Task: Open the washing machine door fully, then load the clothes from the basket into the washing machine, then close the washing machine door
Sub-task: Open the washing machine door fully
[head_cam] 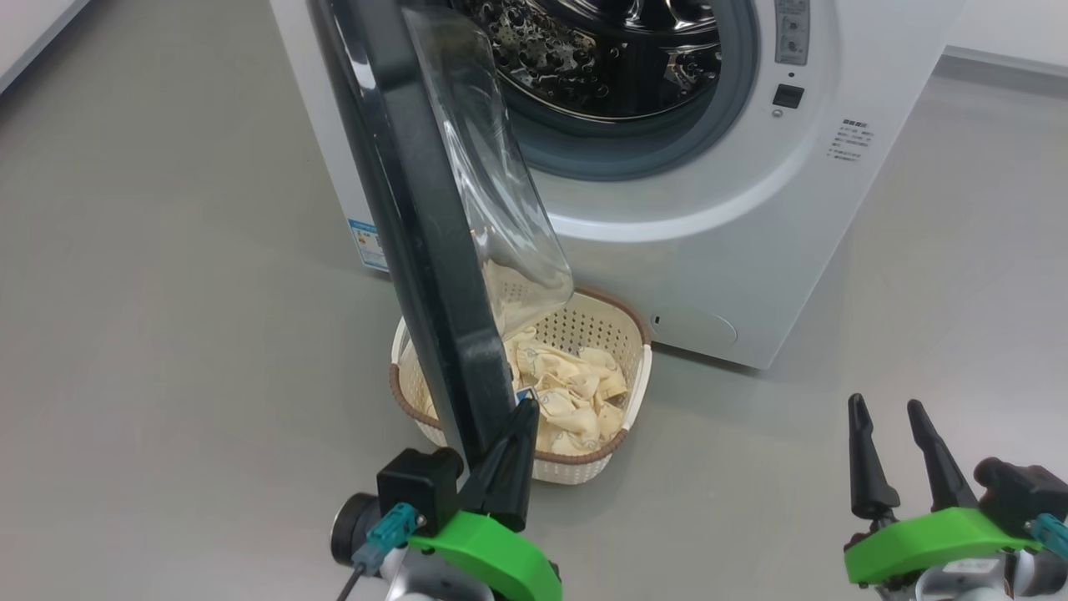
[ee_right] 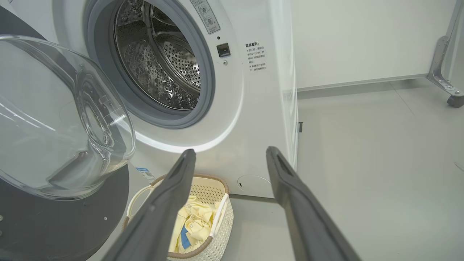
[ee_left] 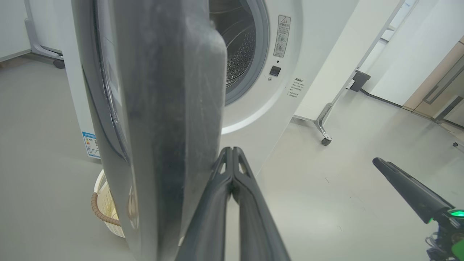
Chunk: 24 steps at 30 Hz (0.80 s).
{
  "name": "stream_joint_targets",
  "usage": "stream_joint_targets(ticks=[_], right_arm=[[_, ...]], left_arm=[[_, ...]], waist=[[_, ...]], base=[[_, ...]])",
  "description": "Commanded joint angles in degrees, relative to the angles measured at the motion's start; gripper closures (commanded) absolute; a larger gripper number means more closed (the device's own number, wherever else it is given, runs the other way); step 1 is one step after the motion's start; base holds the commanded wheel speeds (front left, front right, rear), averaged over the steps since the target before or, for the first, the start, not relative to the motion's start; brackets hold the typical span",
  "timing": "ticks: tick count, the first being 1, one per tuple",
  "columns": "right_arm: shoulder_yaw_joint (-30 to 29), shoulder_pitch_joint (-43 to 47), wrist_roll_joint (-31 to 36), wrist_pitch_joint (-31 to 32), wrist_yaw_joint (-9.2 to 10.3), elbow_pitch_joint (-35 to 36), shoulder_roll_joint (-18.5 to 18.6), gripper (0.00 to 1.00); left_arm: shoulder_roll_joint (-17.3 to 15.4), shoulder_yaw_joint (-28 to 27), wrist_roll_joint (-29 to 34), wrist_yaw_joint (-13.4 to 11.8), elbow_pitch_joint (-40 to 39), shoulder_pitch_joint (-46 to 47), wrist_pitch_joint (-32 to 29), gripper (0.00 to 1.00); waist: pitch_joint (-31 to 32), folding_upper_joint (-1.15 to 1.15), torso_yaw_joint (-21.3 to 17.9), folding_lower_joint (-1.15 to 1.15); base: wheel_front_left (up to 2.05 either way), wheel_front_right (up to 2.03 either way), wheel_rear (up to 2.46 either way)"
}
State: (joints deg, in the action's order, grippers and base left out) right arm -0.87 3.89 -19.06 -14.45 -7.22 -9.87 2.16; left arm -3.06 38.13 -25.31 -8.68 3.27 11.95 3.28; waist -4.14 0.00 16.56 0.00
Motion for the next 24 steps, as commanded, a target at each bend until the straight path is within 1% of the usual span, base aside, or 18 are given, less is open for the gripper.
stream_joint_targets(ticks=[1,16,21,24], right_arm=[[1.3,-2.8,0.5,-0.55,-0.26,1.61,0.72,0.0],[1.57,-2.87,0.47,-0.55,-0.26,1.45,0.72,0.0],[1.78,-2.84,0.22,-0.55,-0.26,1.51,0.72,0.0],[1.55,-2.75,0.31,-0.55,-0.26,1.46,0.72,0.0]], left_arm=[[0.18,-1.56,-0.11,-0.55,-1.48,2.7,0.84,1.0],[-0.29,-1.95,0.05,-1.79,-0.44,3.3,1.48,1.0],[-0.9,-2.57,0.68,-3.66,-0.02,3.09,1.16,1.0],[-1.28,-2.88,0.68,-4.13,-0.19,3.02,1.01,1.0]], waist=[[-0.11,0.0,0.32,0.0],[-0.22,0.0,1.94,0.0],[-0.2,0.0,2.67,0.0],[-0.24,0.0,3.25,0.0]], base=[[0.0,0.0,0.0],[0.0,0.0,0.0],[0.0,0.0,0.0],[0.0,0.0,0.0]])
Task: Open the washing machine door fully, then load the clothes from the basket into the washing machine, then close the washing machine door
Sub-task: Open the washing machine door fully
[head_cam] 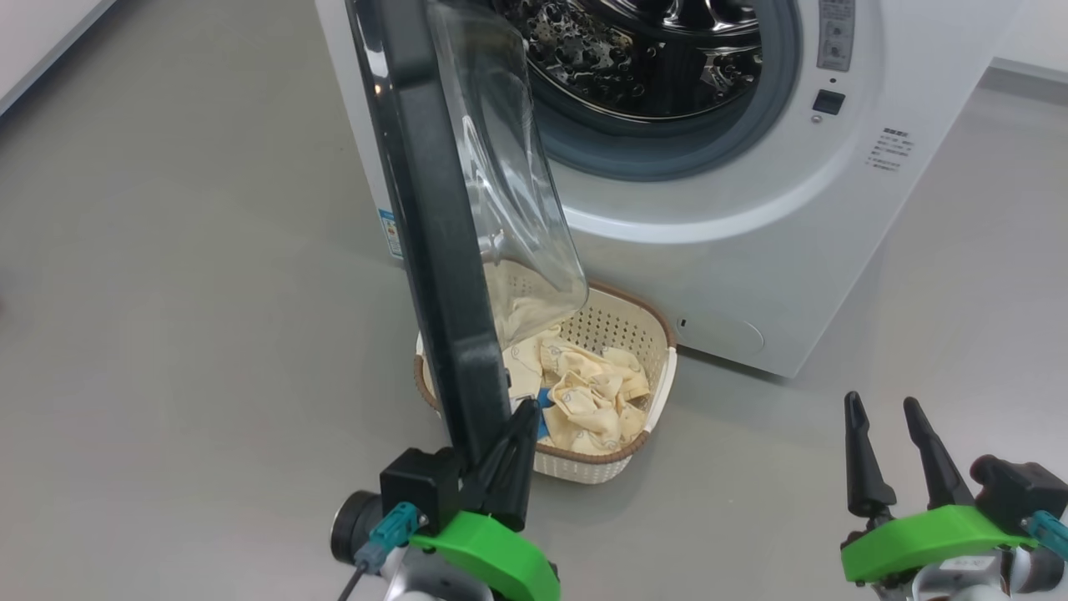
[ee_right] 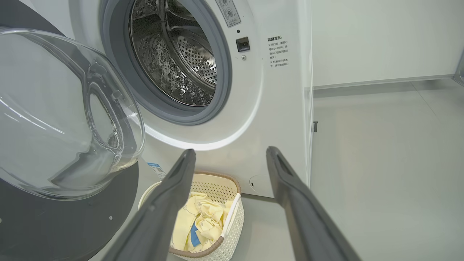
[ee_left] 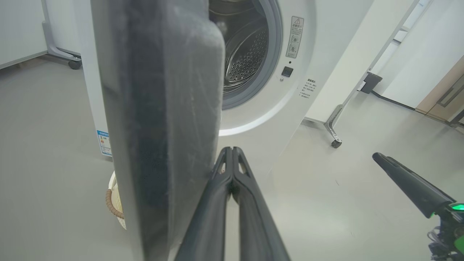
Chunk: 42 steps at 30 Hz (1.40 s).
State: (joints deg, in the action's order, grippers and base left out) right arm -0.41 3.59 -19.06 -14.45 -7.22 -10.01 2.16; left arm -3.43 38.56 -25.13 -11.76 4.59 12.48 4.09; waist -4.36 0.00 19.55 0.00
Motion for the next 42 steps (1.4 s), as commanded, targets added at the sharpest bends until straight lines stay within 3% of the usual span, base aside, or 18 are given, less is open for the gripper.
stream_joint_targets(ticks=[1,13,21,31,42], right_arm=[[1.08,-2.44,0.34,-0.55,-0.26,1.62,0.72,0.0],[1.16,-2.72,0.64,-0.55,-0.26,1.46,0.72,0.0],[1.55,-2.8,0.82,-0.55,-0.26,1.35,0.72,0.0],[1.68,-2.58,1.36,-0.55,-0.26,1.37,0.84,0.0],[2.59,-2.93,1.35,-0.55,-0.26,0.93,2.11,0.0]], left_arm=[[-0.99,-3.34,0.49,-1.1,-1.61,2.52,0.15,1.0],[-2.84,-5.65,-0.08,-2.62,-1.48,2.3,0.62,1.0],[-5.56,-10.52,-1.38,-4.88,-0.66,1.78,1.74,1.0],[-8.33,-17.34,-3.93,-7.05,2.91,2.5,3.64,1.0],[-11.19,-26.33,-7.39,-8.32,12.94,7.1,7.81,1.0]], waist=[[-0.08,0.0,0.51,0.0],[-0.77,0.0,4.54,0.0],[-0.93,0.0,6.25,0.0],[-1.39,0.0,6.62,0.0],[-2.12,0.0,5.13,0.0]], base=[[0.0,0.0,0.0],[0.0,0.0,0.0],[0.0,0.0,0.0],[0.0,0.0,0.0],[0.0,0.0,0.0]])
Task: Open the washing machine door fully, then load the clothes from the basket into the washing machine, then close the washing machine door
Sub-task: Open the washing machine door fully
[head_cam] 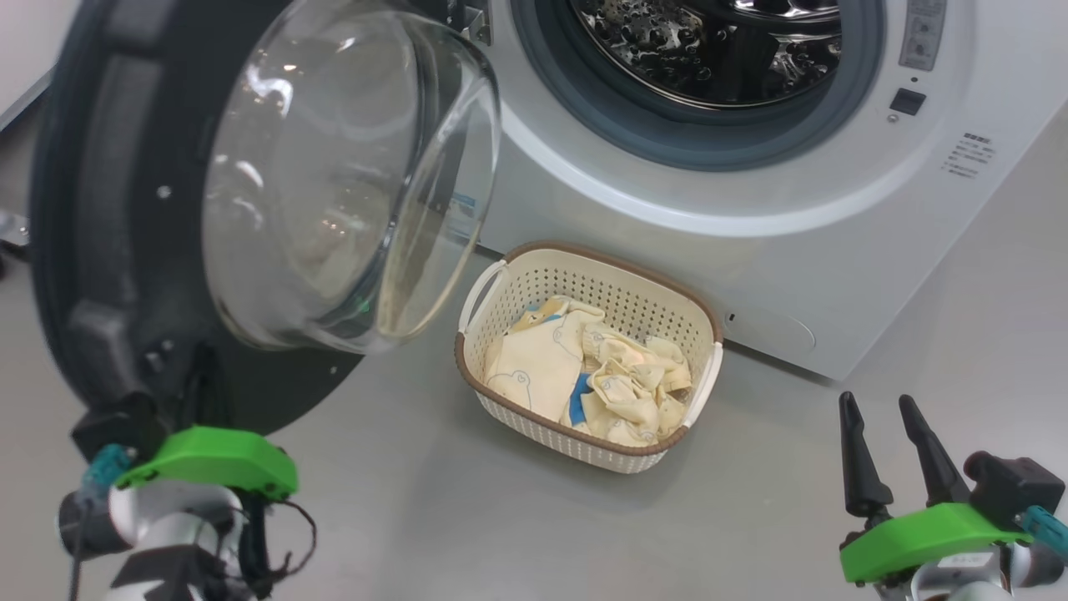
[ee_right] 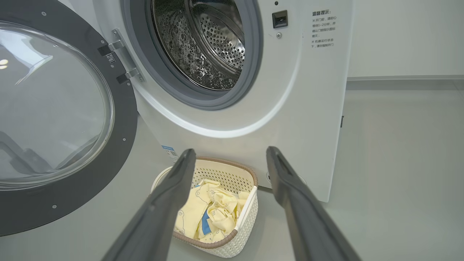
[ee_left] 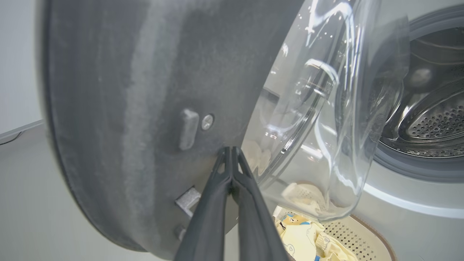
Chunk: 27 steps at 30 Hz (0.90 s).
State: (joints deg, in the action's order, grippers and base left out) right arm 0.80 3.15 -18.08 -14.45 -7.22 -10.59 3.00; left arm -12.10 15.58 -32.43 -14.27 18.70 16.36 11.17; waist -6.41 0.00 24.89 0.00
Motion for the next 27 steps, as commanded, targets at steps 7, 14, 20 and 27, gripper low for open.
stream_joint_targets(ticks=[7,14,20,27], right_arm=[[1.59,-2.54,0.36,-0.55,-0.26,1.3,2.48,0.0],[1.76,-2.27,0.35,-0.55,-0.26,1.09,3.39,0.0],[1.89,-2.25,0.29,-0.55,-0.26,0.96,3.95,0.0],[2.04,-2.44,0.23,-0.55,-0.26,0.88,4.28,0.0]], left_arm=[[-4.4,-9.84,-2.81,-3.65,7.14,6.7,3.22,1.0],[-5.84,-16.38,-1.06,-1.9,12.62,9.5,3.8,1.0],[-5.42,-21.89,2.56,-0.71,15.01,10.29,3.82,1.0],[-5.14,-26.1,6.5,-0.17,16.45,11.32,3.82,1.0]], waist=[[-0.49,0.0,-2.17,0.0],[-0.85,0.0,-4.2,0.0],[-1.01,0.0,-5.5,0.0],[-1.31,0.0,-6.5,0.0]], base=[[0.0,0.0,0.0],[0.0,0.0,0.0],[0.0,0.0,0.0],[0.0,0.0,0.0]])
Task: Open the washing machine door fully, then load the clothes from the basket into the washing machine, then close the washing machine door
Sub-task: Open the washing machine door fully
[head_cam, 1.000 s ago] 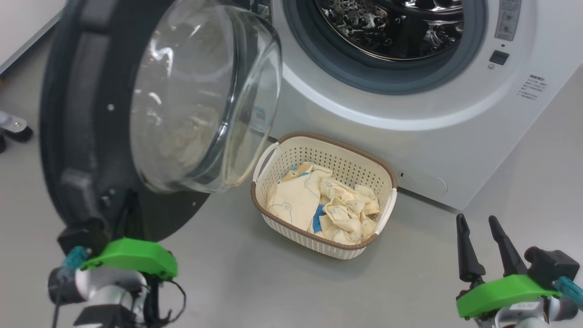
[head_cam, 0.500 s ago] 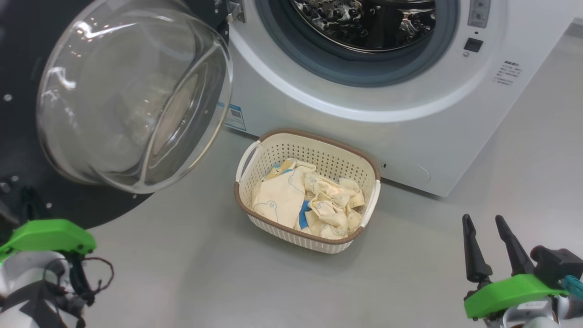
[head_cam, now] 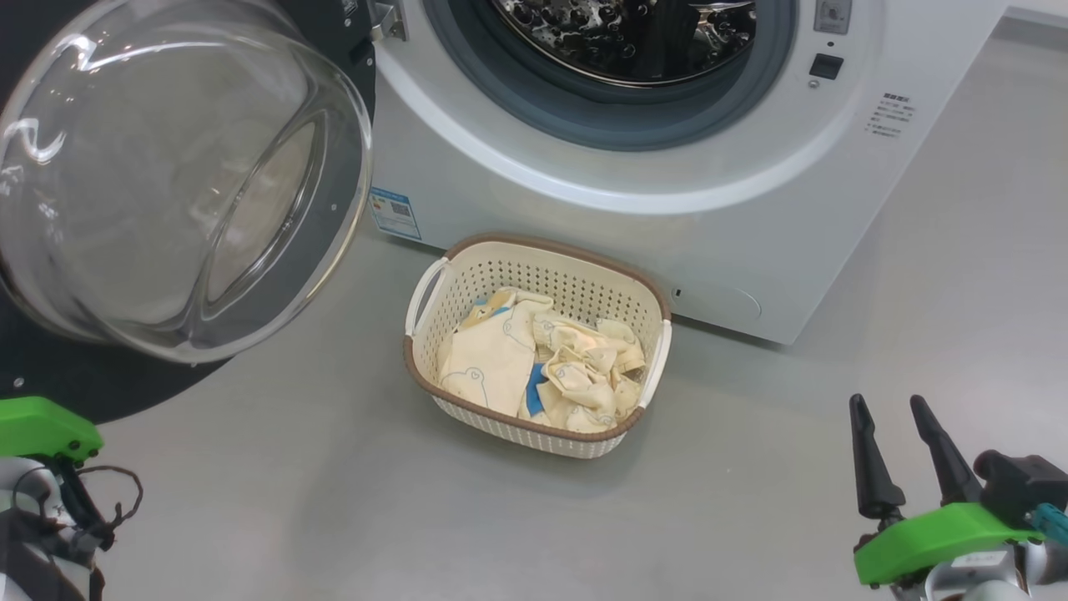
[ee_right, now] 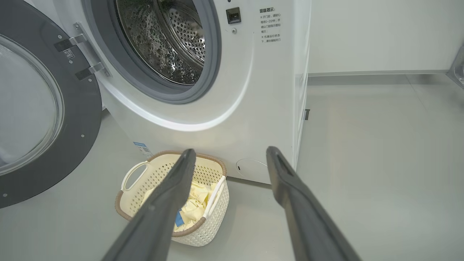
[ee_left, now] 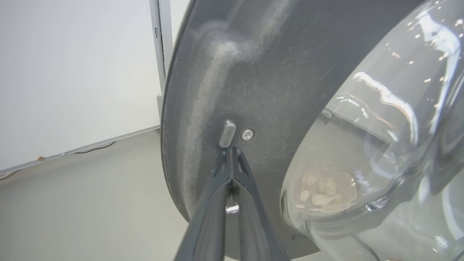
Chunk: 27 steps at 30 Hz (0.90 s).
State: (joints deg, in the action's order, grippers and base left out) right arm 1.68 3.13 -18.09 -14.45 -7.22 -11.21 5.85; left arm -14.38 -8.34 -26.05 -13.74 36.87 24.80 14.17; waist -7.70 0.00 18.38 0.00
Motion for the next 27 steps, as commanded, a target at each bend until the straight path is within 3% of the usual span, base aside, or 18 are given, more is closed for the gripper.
stream_joint_targets(ticks=[1,9,14,21,27], right_arm=[[1.17,-2.45,0.23,-0.55,-0.26,1.49,1.44,0.0],[1.06,-2.64,0.28,-0.55,-0.26,1.35,1.23,0.0],[0.79,-2.61,0.21,-0.55,-0.26,1.17,0.58,0.0],[0.93,-3.02,-0.06,-0.55,-0.26,0.92,-0.79,0.0],[1.01,-3.01,-0.08,-0.55,-0.26,1.22,-1.75,0.0]], left_arm=[[-2.79,-2.88,0.64,-0.64,-1.53,3.07,0.82,1.0],[-2.13,-7.38,3.98,0.54,-0.59,4.15,0.83,1.0],[-0.11,-8.79,5.88,1.61,-3.28,3.58,0.83,1.0],[4.19,-7.42,8.43,5.0,-14.03,-0.57,0.83,1.0],[7.18,-3.0,9.61,7.71,-24.73,-6.2,0.53,1.0]], waist=[[-0.07,0.0,-0.12,0.0],[-0.16,0.0,-0.77,0.0],[0.66,0.0,-0.57,0.0],[2.45,0.0,-1.34,0.0],[3.33,0.0,-3.47,0.0]], base=[[0.0,0.0,0.0],[0.0,0.0,0.0],[0.0,0.0,0.0],[0.0,0.0,0.0],[0.0,0.0,0.0]])
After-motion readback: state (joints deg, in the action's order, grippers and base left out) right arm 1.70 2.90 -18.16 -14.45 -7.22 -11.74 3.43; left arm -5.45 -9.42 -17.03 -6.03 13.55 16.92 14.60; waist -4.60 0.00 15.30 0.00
